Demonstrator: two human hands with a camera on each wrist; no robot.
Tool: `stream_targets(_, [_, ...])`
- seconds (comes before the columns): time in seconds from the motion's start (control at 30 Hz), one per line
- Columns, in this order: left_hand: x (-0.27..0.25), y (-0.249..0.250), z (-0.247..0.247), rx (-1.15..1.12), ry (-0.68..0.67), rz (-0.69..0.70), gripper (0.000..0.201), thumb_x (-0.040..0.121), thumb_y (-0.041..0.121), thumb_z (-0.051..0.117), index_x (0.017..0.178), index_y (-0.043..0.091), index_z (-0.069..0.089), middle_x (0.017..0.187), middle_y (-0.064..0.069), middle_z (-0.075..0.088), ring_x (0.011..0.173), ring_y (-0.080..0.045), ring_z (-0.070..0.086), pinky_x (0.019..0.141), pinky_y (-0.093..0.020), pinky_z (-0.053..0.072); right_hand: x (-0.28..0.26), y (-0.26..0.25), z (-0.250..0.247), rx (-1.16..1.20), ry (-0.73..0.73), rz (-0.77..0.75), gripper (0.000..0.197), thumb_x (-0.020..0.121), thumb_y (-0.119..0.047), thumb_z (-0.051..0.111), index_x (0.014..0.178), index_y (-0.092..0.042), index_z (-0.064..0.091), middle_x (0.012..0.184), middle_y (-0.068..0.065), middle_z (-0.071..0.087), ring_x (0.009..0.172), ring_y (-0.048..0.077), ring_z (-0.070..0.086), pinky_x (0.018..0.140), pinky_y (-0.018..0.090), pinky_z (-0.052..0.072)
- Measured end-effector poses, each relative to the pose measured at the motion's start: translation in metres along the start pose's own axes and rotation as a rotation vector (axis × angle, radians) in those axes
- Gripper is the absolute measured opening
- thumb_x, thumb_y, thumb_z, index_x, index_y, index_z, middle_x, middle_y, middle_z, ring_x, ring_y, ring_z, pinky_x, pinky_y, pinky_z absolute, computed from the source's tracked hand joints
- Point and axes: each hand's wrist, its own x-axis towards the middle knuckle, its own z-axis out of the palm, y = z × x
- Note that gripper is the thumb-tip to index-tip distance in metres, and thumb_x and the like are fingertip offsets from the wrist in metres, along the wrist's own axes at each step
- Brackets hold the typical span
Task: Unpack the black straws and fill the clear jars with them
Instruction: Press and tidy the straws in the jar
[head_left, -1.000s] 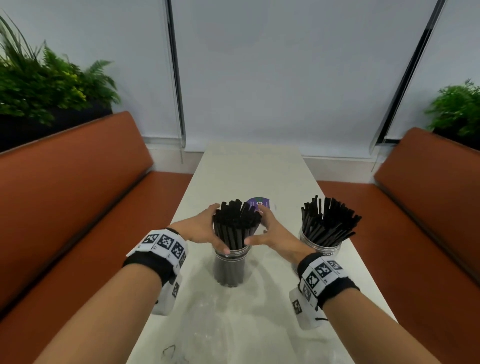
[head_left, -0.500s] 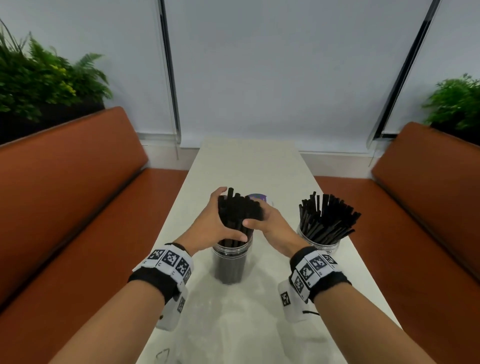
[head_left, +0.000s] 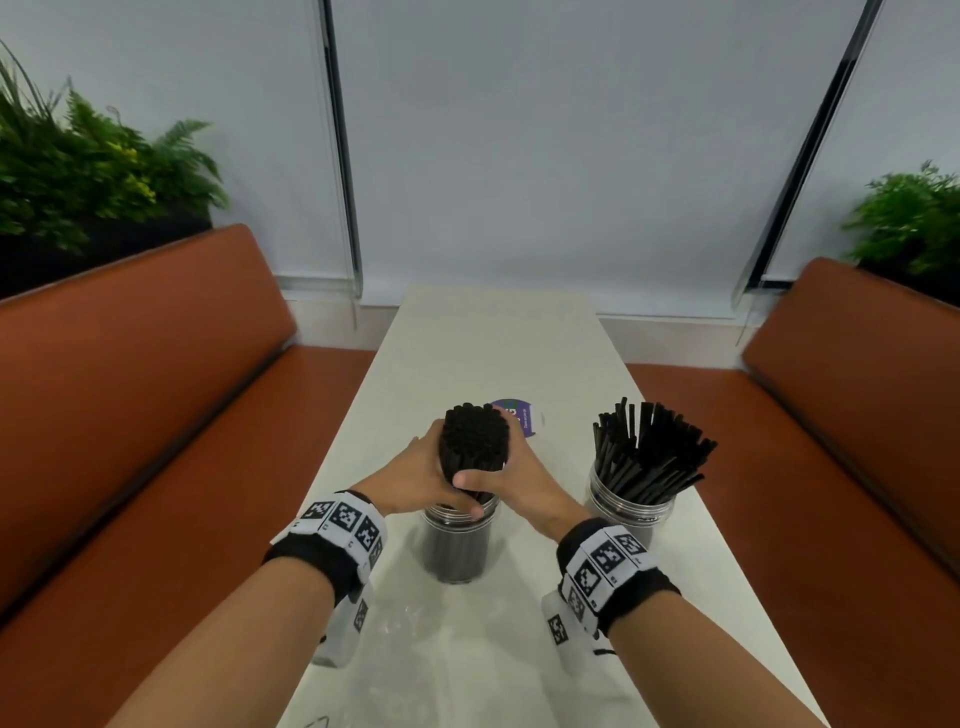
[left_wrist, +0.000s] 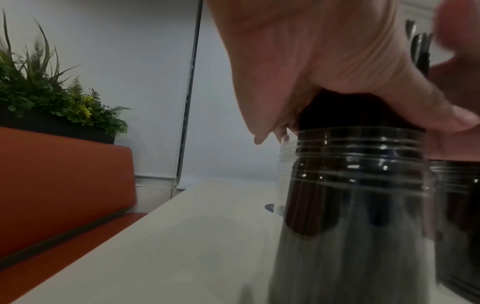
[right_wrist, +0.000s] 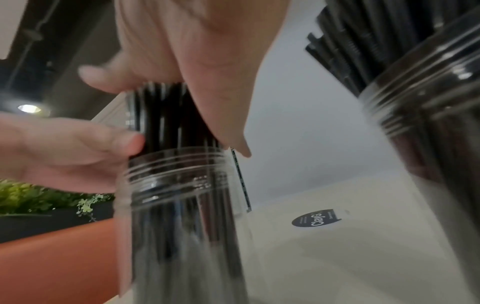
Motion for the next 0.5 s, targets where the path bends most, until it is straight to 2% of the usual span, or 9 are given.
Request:
stream_targets(0.07, [0.003, 0.0, 0.001, -0.026, 0.03, 0.009, 0.107, 0.038, 0.034, 0.09, 0.128, 0.026, 0.032, 0.122, 0.005, 0.051, 0.121, -0.018, 0.046, 0.104, -0.043, 0.043, 0.005, -0.001, 0.001, 0.025, 0.053, -0.041, 0.075, 0.063, -0.009, 0.074, 0.126, -0.02, 0.035, 0.12, 0.0, 0.052, 0.115, 0.014, 0.052, 0.088, 0.015, 0.05])
stream_targets(0.13, [0.004, -0.003, 0.001, -0.025, 0.051, 0.008, 0.111, 0.035, 0.039, 0.087, 0.129, 0.025, 0.03, 0.121, 0.008, 0.05, 0.123, -0.019, 0.045, 0.109, -0.047, 0.036, 0.006, 0.0, -0.003, 0.021, 0.041, -0.05, 0.072, 0.064, -0.009, 0.073, 0.126, -0.018, 0.037, 0.121, 0.001, 0.052, 0.115, 0.013, 0.053, 0.091, 0.019, 0.05])
stream_targets(0.2, [0.003, -0.005, 0.004, 0.025, 0.041, 0.008, 0.108, 0.034, 0.043, 0.085, 0.126, 0.027, 0.03, 0.116, 0.014, 0.05, 0.123, -0.018, 0.044, 0.113, -0.049, 0.028, 0.005, 0.004, -0.007, 0.01, -0.006, -0.028, 0.073, 0.065, -0.008, 0.073, 0.127, -0.018, 0.036, 0.125, 0.005, 0.051, 0.113, 0.011, 0.054, 0.086, 0.016, 0.05])
stream_targets(0.27, [0.002, -0.008, 0.006, 0.04, 0.043, 0.004, 0.106, 0.037, 0.039, 0.086, 0.125, 0.03, 0.029, 0.111, 0.018, 0.049, 0.121, -0.017, 0.044, 0.113, -0.046, 0.027, 0.004, 0.01, -0.011, -0.007, -0.032, 0.003, 0.079, 0.063, -0.013, 0.078, 0.129, -0.018, 0.035, 0.129, 0.008, 0.052, 0.115, 0.011, 0.054, 0.085, 0.015, 0.05])
stream_targets(0.33, [0.001, -0.008, 0.005, 0.03, 0.035, -0.003, 0.103, 0.047, 0.027, 0.089, 0.13, 0.027, 0.029, 0.115, 0.012, 0.049, 0.122, -0.017, 0.041, 0.109, -0.037, 0.031, 0.004, 0.014, -0.013, -0.032, -0.031, 0.034, 0.088, 0.057, -0.022, 0.083, 0.132, -0.02, 0.036, 0.133, 0.009, 0.053, 0.122, 0.017, 0.053, 0.094, 0.024, 0.05])
stream_targets(0.4, [0.0, -0.007, 0.002, 0.019, 0.007, -0.007, 0.104, 0.052, 0.023, 0.089, 0.135, 0.027, 0.027, 0.122, 0.01, 0.047, 0.124, -0.015, 0.039, 0.105, -0.031, 0.032, 0.004, 0.017, -0.015, -0.065, -0.032, 0.054, 0.092, 0.055, -0.027, 0.085, 0.133, -0.022, 0.037, 0.133, 0.008, 0.053, 0.126, 0.02, 0.05, 0.104, 0.037, 0.045])
stream_targets(0.43, [-0.002, -0.006, -0.001, 0.014, -0.009, -0.007, 0.106, 0.053, 0.023, 0.089, 0.137, 0.026, 0.025, 0.125, 0.011, 0.044, 0.126, -0.014, 0.037, 0.105, -0.029, 0.031, 0.003, 0.018, -0.017, -0.085, -0.033, 0.059, 0.093, 0.055, -0.028, 0.086, 0.133, -0.023, 0.036, 0.133, 0.007, 0.052, 0.128, 0.02, 0.048, 0.106, 0.038, 0.043])
stream_targets(0.5, [-0.005, -0.004, -0.006, 0.018, -0.046, -0.015, 0.109, 0.057, 0.017, 0.088, 0.142, 0.023, 0.02, 0.131, 0.014, 0.035, 0.126, -0.008, 0.032, 0.106, -0.025, 0.025, -0.001, 0.018, -0.022, -0.108, -0.033, 0.076, 0.094, 0.051, -0.028, 0.084, 0.131, -0.026, 0.035, 0.132, 0.0, 0.05, 0.129, 0.015, 0.044, 0.101, 0.021, 0.043])
